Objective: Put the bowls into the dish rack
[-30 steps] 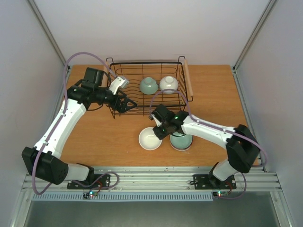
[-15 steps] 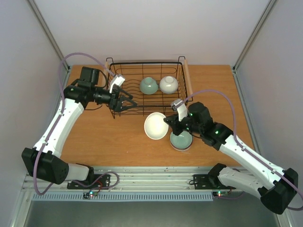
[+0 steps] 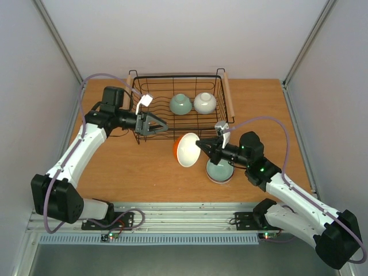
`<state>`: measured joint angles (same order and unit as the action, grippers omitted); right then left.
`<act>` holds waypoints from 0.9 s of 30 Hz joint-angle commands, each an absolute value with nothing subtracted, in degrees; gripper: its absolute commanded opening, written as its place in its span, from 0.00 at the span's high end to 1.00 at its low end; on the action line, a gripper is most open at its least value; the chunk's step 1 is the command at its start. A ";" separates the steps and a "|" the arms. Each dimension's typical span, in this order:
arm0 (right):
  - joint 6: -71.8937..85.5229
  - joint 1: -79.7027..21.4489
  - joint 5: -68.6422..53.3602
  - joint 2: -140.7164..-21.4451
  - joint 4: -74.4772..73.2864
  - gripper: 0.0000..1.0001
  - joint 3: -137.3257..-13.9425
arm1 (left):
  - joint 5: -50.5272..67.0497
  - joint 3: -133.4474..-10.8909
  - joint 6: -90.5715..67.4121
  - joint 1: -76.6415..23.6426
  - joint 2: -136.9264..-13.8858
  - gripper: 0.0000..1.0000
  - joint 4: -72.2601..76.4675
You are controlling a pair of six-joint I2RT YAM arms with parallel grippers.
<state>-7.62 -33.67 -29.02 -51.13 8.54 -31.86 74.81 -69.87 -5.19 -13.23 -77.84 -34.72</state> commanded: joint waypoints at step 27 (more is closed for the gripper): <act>-9.96 -33.25 -24.97 -54.59 18.62 0.99 -34.10 | 70.09 -72.86 4.52 -24.66 -81.23 0.01 -45.10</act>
<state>-9.08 -33.56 -25.43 -54.85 16.64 -31.73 72.23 -70.54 0.60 -22.65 -80.14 -41.87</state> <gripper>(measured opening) 0.056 0.993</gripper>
